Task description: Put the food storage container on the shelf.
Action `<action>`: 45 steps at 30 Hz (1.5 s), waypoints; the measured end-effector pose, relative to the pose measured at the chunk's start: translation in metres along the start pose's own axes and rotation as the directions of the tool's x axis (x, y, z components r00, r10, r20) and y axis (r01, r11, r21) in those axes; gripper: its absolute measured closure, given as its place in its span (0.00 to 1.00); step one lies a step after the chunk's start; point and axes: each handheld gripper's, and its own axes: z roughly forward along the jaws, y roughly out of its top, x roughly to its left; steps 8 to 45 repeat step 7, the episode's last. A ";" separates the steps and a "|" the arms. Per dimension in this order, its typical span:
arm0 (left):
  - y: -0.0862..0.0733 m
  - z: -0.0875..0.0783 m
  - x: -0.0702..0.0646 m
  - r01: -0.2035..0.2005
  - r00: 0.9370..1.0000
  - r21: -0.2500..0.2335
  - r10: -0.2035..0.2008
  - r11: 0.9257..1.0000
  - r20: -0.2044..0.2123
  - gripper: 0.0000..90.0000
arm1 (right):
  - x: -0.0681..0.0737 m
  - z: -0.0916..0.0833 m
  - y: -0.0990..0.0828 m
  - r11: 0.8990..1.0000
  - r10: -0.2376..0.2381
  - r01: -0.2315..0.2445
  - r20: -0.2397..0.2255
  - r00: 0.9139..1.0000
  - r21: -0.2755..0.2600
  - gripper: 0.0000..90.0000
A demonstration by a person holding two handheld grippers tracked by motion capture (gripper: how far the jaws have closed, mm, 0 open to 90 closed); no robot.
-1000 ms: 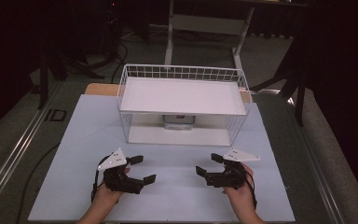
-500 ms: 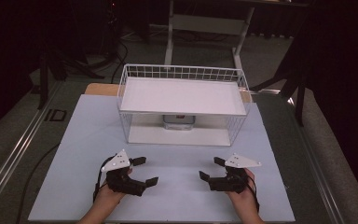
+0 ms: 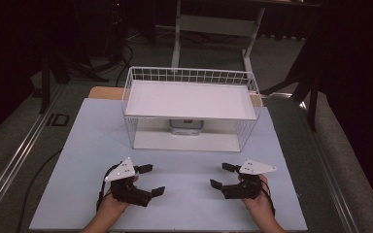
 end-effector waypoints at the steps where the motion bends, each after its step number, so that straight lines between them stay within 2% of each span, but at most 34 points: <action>1: 0.000 0.000 0.000 0.000 1.000 0.002 0.000 1.000 0.002 0.10 | 0.000 0.001 0.000 1.000 -0.003 0.003 0.004 1.000 0.006 0.19; 7: -0.001 0.002 -0.001 0.001 1.000 0.008 -0.001 1.000 0.010 0.10 | -0.001 0.004 -0.001 0.999 0.006 -0.006 0.014 1.000 0.034 0.19; 45: -0.001 0.002 -0.001 0.001 1.000 0.008 -0.001 1.000 0.010 0.10 | -0.001 0.004 -0.001 0.999 0.006 -0.006 0.014 1.000 0.034 0.19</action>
